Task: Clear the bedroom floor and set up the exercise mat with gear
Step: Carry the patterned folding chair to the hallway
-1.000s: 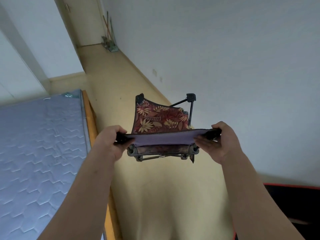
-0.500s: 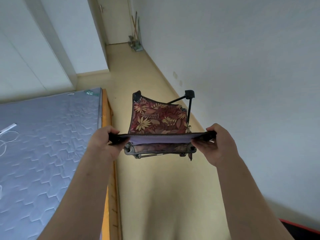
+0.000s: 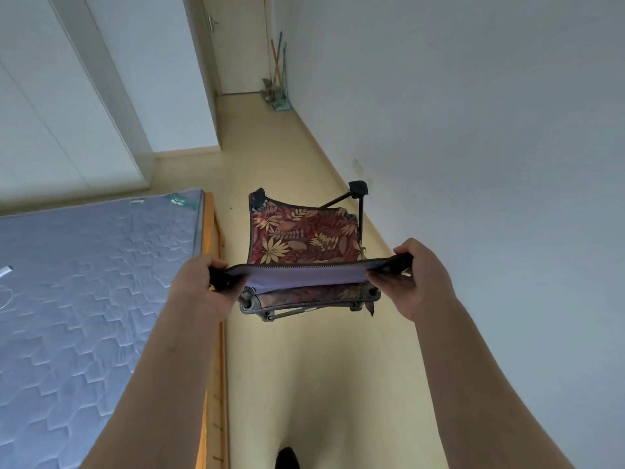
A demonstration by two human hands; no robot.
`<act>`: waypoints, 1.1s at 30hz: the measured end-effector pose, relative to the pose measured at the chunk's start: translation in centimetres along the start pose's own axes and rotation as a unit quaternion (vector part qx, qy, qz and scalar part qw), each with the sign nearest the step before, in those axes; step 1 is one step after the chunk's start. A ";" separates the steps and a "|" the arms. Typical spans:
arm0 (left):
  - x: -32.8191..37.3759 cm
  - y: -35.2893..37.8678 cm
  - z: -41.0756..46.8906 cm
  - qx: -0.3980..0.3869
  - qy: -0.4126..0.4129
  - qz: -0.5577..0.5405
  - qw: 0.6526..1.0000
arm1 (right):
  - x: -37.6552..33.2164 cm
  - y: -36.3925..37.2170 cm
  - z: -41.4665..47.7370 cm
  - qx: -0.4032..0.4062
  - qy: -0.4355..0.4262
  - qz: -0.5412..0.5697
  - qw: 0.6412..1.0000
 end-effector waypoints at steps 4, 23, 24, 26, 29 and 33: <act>3.7 4.5 5.8 -0.008 -0.017 -0.011 1.000 | -1.5 5.3 5.0 0.003 -0.002 0.006 1.000; 14.2 29.6 29.4 0.013 -0.004 0.002 1.000 | -12.7 25.1 34.8 -0.021 0.019 0.003 1.000; 15.1 30.8 30.3 0.014 0.002 -0.005 1.000 | -13.5 26.5 36.0 -0.026 0.022 0.002 0.999; 16.9 32.9 32.5 0.027 0.010 -0.012 1.000 | -14.9 29.7 38.7 -0.036 0.032 -0.003 0.999; 19.2 35.0 35.6 0.038 0.018 -0.018 0.999 | -16.1 33.9 41.9 -0.050 0.036 -0.011 0.998; 22.3 37.2 41.8 0.050 0.017 -0.038 0.998 | -16.5 39.9 47.3 -0.061 0.039 -0.035 0.997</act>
Point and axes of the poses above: each hand's wrist, its own z-axis towards the middle knuckle, its own y-axis out of the palm, x = y × z, the point moved 6 cm from there along z, towards the middle knuckle, and after that the axes turned 2 degrees about z, right-handed, at the moved point
